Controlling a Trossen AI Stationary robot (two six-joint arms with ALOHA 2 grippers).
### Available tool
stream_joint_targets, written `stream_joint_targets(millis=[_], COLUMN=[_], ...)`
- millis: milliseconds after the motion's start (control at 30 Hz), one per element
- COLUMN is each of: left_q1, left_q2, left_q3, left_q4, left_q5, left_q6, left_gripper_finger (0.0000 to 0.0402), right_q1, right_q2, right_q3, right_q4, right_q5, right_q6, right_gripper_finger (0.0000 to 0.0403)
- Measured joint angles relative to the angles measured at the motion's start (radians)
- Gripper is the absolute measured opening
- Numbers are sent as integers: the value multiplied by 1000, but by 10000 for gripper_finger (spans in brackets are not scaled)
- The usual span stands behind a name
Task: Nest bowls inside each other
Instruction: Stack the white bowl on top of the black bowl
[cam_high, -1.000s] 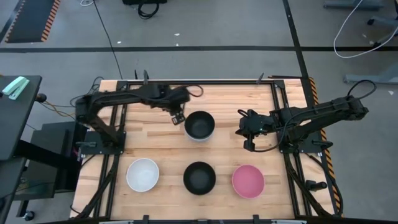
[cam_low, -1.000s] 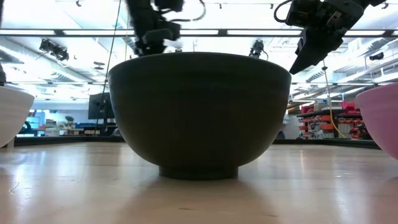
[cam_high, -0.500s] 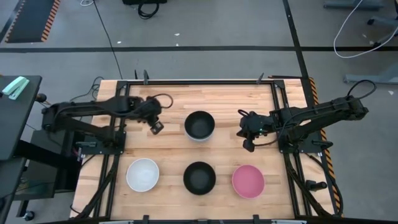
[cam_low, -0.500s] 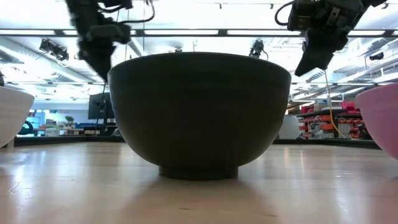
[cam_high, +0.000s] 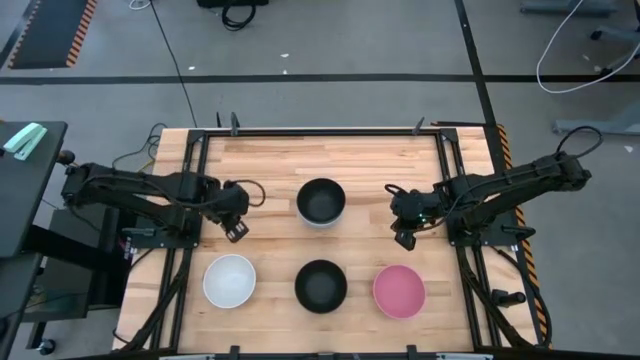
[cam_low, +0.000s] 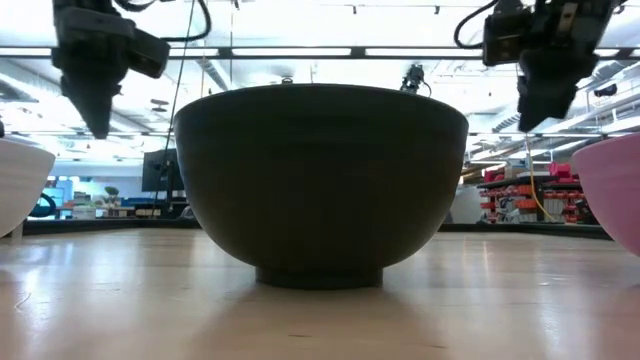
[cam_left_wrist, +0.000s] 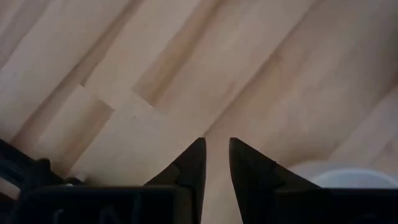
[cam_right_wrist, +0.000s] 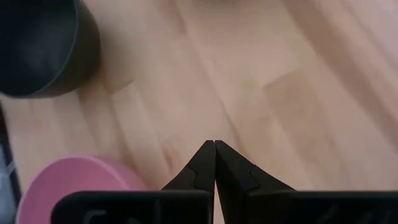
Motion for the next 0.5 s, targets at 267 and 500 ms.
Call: stream_joint_targets(millis=[267, 500], left_q1=[-169, -340], left_q2=[0, 1], left_q3=[0, 0], left_q4=[14, 15], left_q5=[-1, 3], left_q6=[-164, -367], left_gripper_finger=[79, 75], right_q1=[187, 288], right_q2=[0, 0], right_q3=[0, 0], right_q4=[-1, -1], right_q5=[78, 182], right_q6=[106, 234], right_gripper_finger=[14, 14])
